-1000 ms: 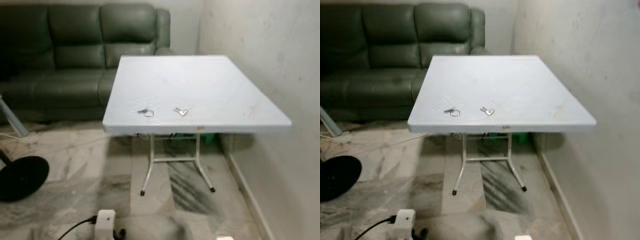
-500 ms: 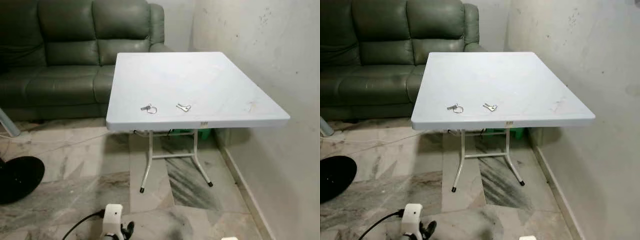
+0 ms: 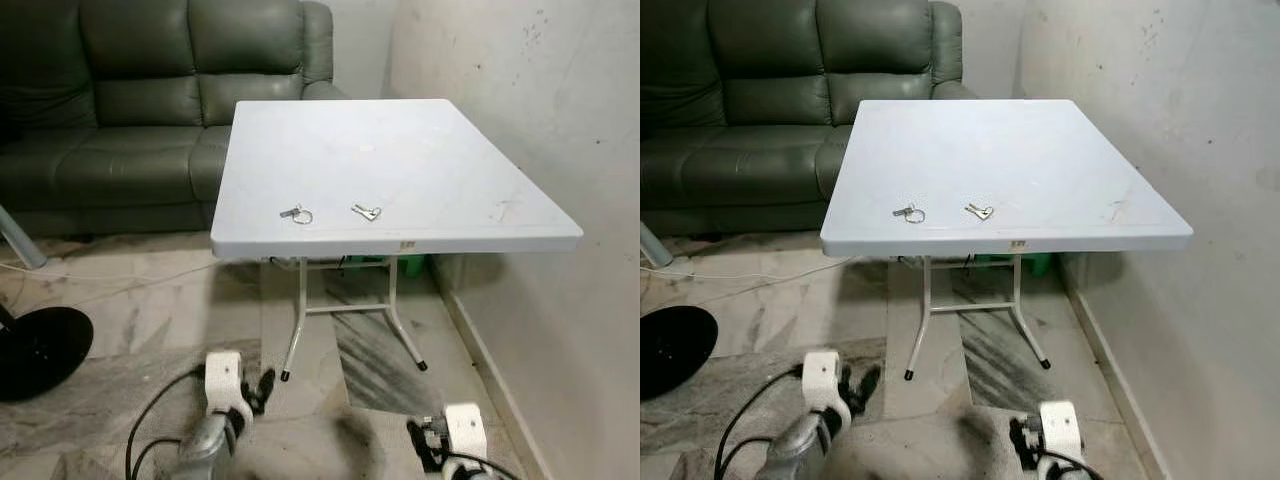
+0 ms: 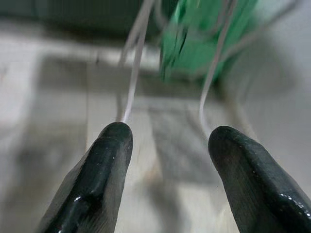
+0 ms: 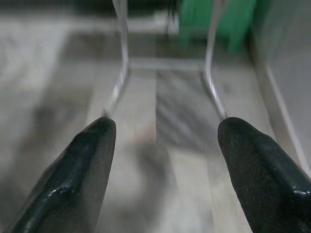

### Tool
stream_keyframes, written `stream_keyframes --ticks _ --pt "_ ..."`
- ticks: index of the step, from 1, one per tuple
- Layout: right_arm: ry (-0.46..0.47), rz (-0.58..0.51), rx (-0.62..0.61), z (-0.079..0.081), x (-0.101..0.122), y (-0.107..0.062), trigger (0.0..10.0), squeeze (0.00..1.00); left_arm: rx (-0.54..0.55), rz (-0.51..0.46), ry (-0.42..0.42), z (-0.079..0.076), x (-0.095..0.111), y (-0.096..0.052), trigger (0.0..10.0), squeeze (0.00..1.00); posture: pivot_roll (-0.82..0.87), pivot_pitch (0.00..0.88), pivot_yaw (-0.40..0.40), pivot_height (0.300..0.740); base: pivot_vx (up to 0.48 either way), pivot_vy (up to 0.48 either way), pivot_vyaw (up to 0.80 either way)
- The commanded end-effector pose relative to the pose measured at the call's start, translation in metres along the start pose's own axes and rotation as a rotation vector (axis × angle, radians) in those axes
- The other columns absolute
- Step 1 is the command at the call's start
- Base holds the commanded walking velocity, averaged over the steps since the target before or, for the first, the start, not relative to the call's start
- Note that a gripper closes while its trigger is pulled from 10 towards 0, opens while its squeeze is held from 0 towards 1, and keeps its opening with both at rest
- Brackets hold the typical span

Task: Hang keys on a hook

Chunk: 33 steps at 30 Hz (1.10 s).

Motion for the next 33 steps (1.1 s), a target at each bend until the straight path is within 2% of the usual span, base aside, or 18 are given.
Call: stream_keyframes --ticks 1,3,5,7,8,10,11,16,17,19,25,33 --pt "0.012 -0.068 -0.010 -0.003 0.011 0.002 10.0 0.00 -0.031 -0.050 -0.021 -0.004 0.010 0.003 10.0 0.00 -0.06 0.000 -0.017 0.740 0.000 0.000 0.00" --pt "0.038 -0.182 -0.013 -0.004 0.032 0.004 10.0 0.00 -0.068 -0.117 0.013 -0.011 0.023 0.005 10.0 0.00 -0.06 0.000 -0.017 0.740 0.000 0.000 0.00" --pt "0.038 -0.209 -0.013 -0.004 0.037 0.004 10.0 0.00 -0.084 -0.135 0.013 -0.013 0.027 0.005 10.0 0.00 -0.06 0.000 -0.017 0.740 0.000 0.000 0.00" --pt "0.040 -0.289 -0.004 -0.003 0.051 0.002 10.0 0.00 -0.123 -0.180 0.023 -0.018 0.034 0.003 10.0 0.00 -0.06 0.000 -0.015 0.740 0.000 0.000 0.00" --pt "0.045 -0.403 0.017 0.001 0.072 -0.006 10.0 0.00 -0.173 -0.233 0.024 -0.025 0.043 -0.003 10.0 0.00 -0.06 0.000 -0.015 0.740 0.000 0.000 0.00" --pt "0.045 -0.403 0.017 0.001 0.072 -0.006 10.0 0.00 -0.173 -0.233 0.024 -0.025 0.043 -0.003 10.0 0.00 -0.06 0.000 -0.015 0.740 0.000 0.000 0.00" --pt "0.044 -0.477 0.033 0.006 0.087 -0.014 10.0 0.00 -0.208 -0.273 0.029 -0.030 0.051 -0.009 10.0 0.00 -0.06 0.000 -0.013 0.740 0.000 0.000 0.00" --pt "0.056 -0.558 0.043 0.010 0.107 -0.028 10.0 0.00 -0.246 -0.331 0.019 -0.039 0.068 -0.019 10.0 0.00 -0.07 0.000 -0.009 0.740 0.000 0.000 0.00" --pt "0.056 -0.598 0.038 0.010 0.120 -0.035 10.0 0.00 -0.265 -0.365 -0.004 -0.044 0.081 -0.024 10.0 0.00 -0.07 0.000 -0.006 0.740 0.000 0.000 0.00" --pt "0.058 -0.638 0.025 0.006 0.133 -0.039 10.0 0.00 -0.284 -0.399 -0.009 -0.049 0.093 -0.027 10.0 0.00 -0.07 0.000 -0.005 0.740 0.000 0.000 0.00" --pt "0.043 -0.686 0.011 0.001 0.154 -0.035 10.0 0.00 -0.288 -0.424 -0.036 -0.053 0.104 -0.023 10.0 0.00 -0.07 0.000 -0.005 0.740 0.000 0.000 0.00" --pt "0.011 -0.661 0.026 -0.002 0.161 -0.038 10.0 0.00 -0.276 -0.411 -0.073 -0.058 0.104 -0.026 10.0 0.00 -0.06 0.000 -0.017 0.740 0.257 0.000 0.00"
Point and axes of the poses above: a point about 5 cm out from each wrist's last joint towards the gripper, its own y axis pointing out of the wrist towards the gripper, its own x axis along the axis of the wrist's last joint, z = x × y, the point moved 2 cm from there along y, pointing out of the wrist towards the gripper, and after that the axes turned 10 degrees about -y, right-handed, at the moved point
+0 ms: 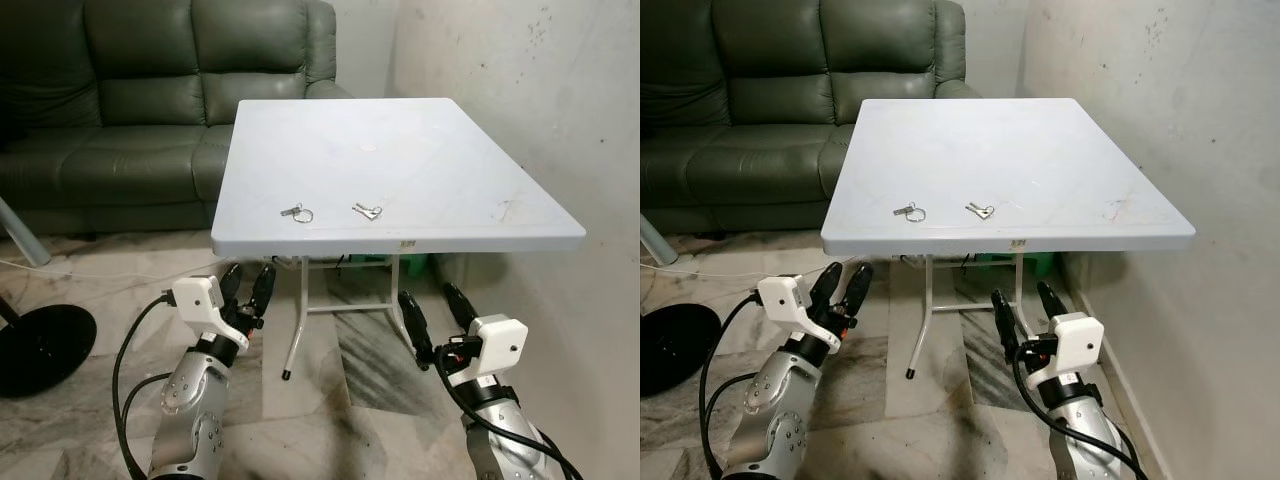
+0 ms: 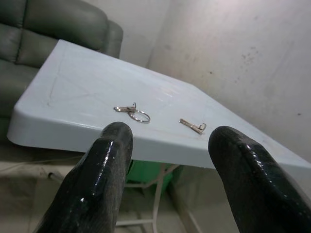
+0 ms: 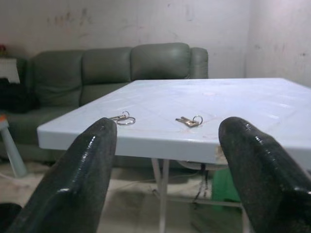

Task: Hang keys on a hook

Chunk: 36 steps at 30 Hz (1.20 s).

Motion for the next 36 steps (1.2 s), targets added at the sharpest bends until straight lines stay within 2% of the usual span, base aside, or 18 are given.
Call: stream_keyframes --ticks 1,14,21,22,24,36 --pt "-0.015 -0.001 -0.013 -0.005 0.005 0.001 10.0 0.00 -0.002 -0.009 -0.006 -0.005 0.004 0.001 10.0 0.00 -0.06 0.000 -0.018 0.740 0.322 0.000 0.00" --pt "-0.048 0.031 0.009 -0.007 0.010 0.005 10.0 0.00 -0.001 0.017 -0.027 -0.010 0.007 0.001 10.0 0.00 -0.06 0.000 -0.024 0.740 0.333 0.000 0.00" --pt "-0.053 0.055 0.016 -0.007 0.012 0.006 10.0 0.00 0.004 0.033 -0.037 -0.013 0.008 -0.001 10.0 0.00 -0.05 0.000 -0.027 0.740 0.335 0.000 0.68" --pt "-0.078 0.056 0.021 -0.007 0.012 0.006 10.0 0.00 0.005 0.036 -0.037 -0.014 0.008 -0.001 10.0 0.00 -0.05 0.000 -0.027 0.740 0.337 0.000 0.80" --pt "-0.025 0.055 0.010 -0.006 0.012 0.007 10.0 0.00 0.006 0.037 -0.037 -0.014 0.008 -0.001 10.0 0.00 -0.05 0.000 -0.028 0.740 0.334 0.000 0.75" --pt "-0.021 0.072 0.014 -0.008 0.013 0.010 10.0 0.00 0.015 0.039 -0.047 -0.015 0.009 0.000 10.0 0.00 -0.05 0.000 -0.033 0.740 0.333 0.000 0.00"
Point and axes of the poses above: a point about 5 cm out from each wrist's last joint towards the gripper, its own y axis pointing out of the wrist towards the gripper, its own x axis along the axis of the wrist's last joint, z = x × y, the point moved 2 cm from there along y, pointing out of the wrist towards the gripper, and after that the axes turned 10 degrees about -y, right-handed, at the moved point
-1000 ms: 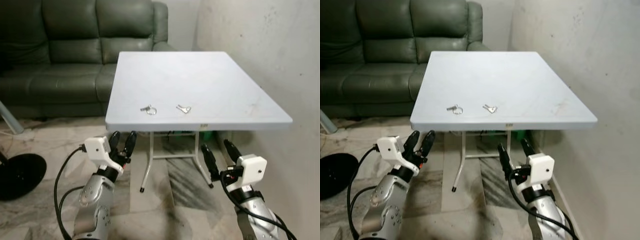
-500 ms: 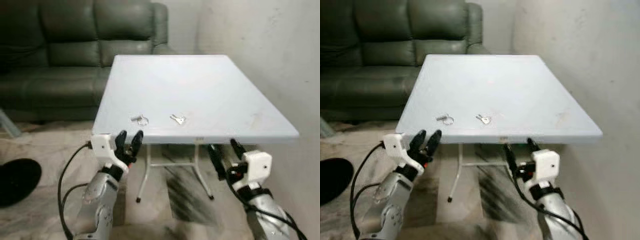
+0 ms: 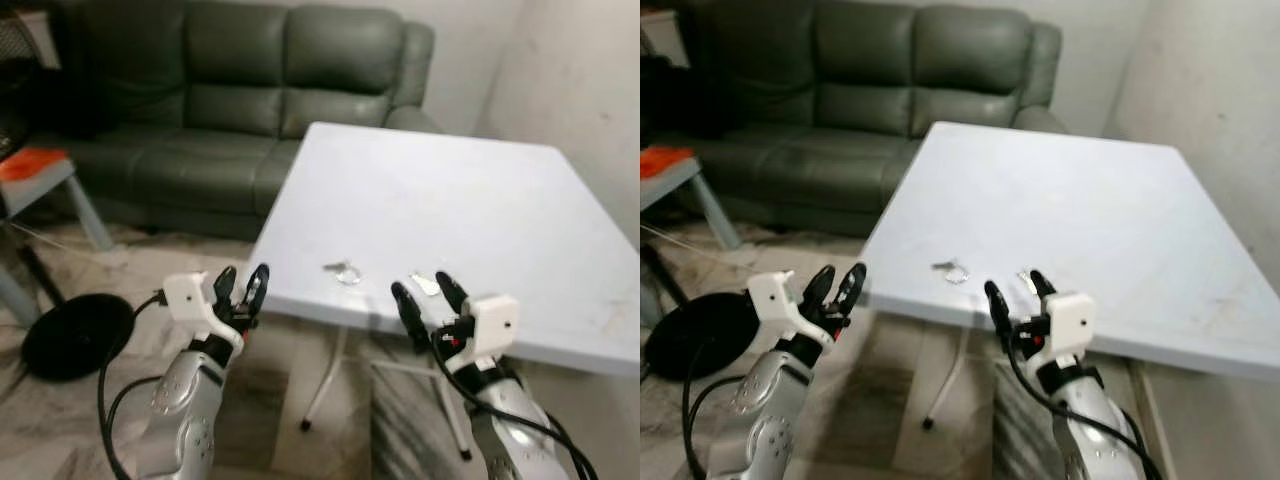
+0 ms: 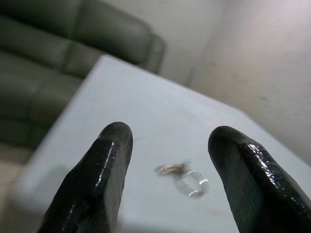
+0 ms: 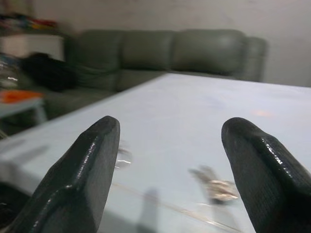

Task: Hang keys on a hook

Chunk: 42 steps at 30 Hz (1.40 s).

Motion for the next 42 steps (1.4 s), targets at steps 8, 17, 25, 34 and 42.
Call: stream_keyframes --ticks 8,17,25,34,42 --pt "0.006 -0.025 0.007 0.002 0.009 0.005 10.0 0.00 0.011 -0.021 -0.011 -0.002 0.005 0.000 10.0 0.00 -0.05 0.000 -0.037 0.740 0.332 0.000 0.00" --pt "0.002 -0.022 0.015 0.001 0.009 0.006 10.0 0.00 0.016 -0.023 -0.018 -0.002 0.005 0.001 10.0 0.00 -0.05 0.000 -0.040 0.740 0.332 0.000 0.00" --pt "-0.037 0.013 0.042 0.001 0.005 0.007 10.0 0.00 0.020 -0.020 -0.007 -0.003 0.003 0.000 10.0 0.00 -0.05 0.000 -0.039 0.740 0.079 0.000 0.00" --pt "-0.090 0.053 0.092 -0.013 0.001 0.012 10.0 0.00 -0.104 0.097 0.096 -0.017 -0.014 -0.003 10.0 0.00 -0.06 0.005 -0.041 0.740 0.000 0.000 0.00" --pt "-0.157 0.064 0.215 -0.018 0.000 0.021 10.0 0.00 -0.217 0.169 0.170 -0.034 -0.032 -0.014 10.0 0.00 -0.06 0.016 -0.042 0.740 0.000 0.000 0.00"
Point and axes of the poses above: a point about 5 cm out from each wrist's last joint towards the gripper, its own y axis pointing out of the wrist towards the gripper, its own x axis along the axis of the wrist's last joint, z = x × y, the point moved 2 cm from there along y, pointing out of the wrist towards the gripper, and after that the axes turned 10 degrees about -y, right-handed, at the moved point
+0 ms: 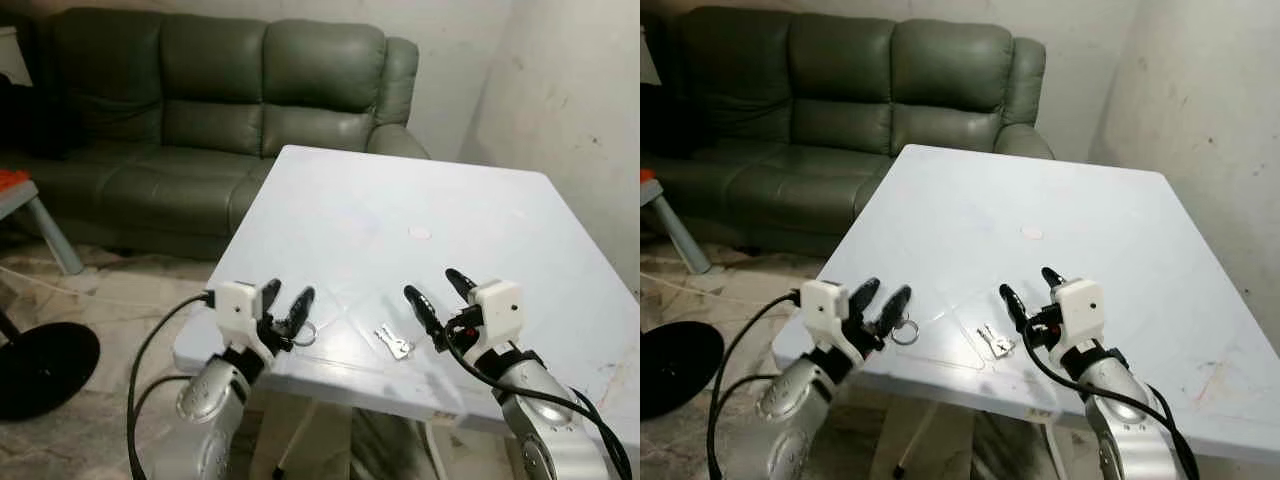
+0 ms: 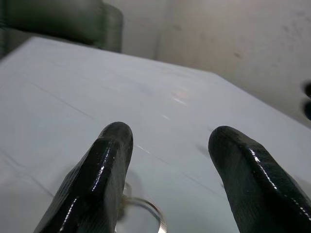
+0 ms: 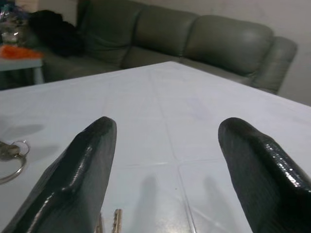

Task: Hang keys on a hook

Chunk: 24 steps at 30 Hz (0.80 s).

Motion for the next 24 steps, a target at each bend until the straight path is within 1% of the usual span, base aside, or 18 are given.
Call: stream_keyframes --ticks 1,4,8,10,14,16,18,22,24 --pt "-0.016 -0.010 0.042 -0.002 0.003 0.004 10.0 0.00 -0.045 -0.012 0.036 -0.009 0.005 0.000 10.0 0.00 -0.06 0.018 -0.043 0.740 0.000 0.000 0.00" --pt "-0.021 0.005 0.123 -0.001 0.001 0.007 10.0 0.00 -0.062 0.004 0.038 -0.015 0.000 -0.003 10.0 0.00 -0.05 0.025 -0.052 0.740 0.000 0.000 0.00" --pt "-0.032 0.027 0.199 0.000 -0.005 0.011 10.0 0.00 -0.058 0.001 0.033 -0.016 -0.001 -0.005 10.0 0.00 -0.05 0.033 -0.060 0.740 0.000 0.000 0.00" --pt "-0.052 0.054 0.266 0.003 -0.011 0.013 10.0 0.00 -0.051 -0.005 0.030 -0.017 0.000 -0.007 10.0 0.00 -0.04 0.038 -0.065 0.740 0.000 0.000 0.00" --pt "-0.054 0.074 0.301 0.004 -0.016 0.014 10.0 0.00 -0.048 -0.009 0.025 -0.019 0.000 -0.009 10.0 0.00 -0.03 0.041 -0.071 0.740 0.000 0.000 0.00" --pt "-0.056 0.107 0.339 0.003 -0.024 0.015 10.0 0.00 -0.045 -0.005 0.022 -0.020 -0.001 -0.011 10.0 0.00 -0.03 0.043 -0.074 0.740 0.000 0.000 0.00" --pt "-0.051 0.119 0.351 0.003 -0.027 0.015 10.0 0.00 -0.045 -0.002 0.020 -0.021 -0.002 -0.012 10.0 0.00 -0.03 0.044 -0.075 0.740 0.000 0.000 0.00" --pt "-0.078 0.156 0.397 0.000 -0.038 0.012 10.0 0.00 -0.047 0.018 0.014 -0.024 -0.008 -0.015 10.0 0.00 -0.02 0.045 -0.078 0.740 0.000 0.000 0.00" --pt "-0.062 0.158 0.411 -0.001 -0.040 0.011 10.0 0.00 -0.064 0.029 0.023 -0.027 -0.009 -0.016 10.0 0.00 -0.02 0.047 -0.078 0.740 0.000 0.000 0.00"
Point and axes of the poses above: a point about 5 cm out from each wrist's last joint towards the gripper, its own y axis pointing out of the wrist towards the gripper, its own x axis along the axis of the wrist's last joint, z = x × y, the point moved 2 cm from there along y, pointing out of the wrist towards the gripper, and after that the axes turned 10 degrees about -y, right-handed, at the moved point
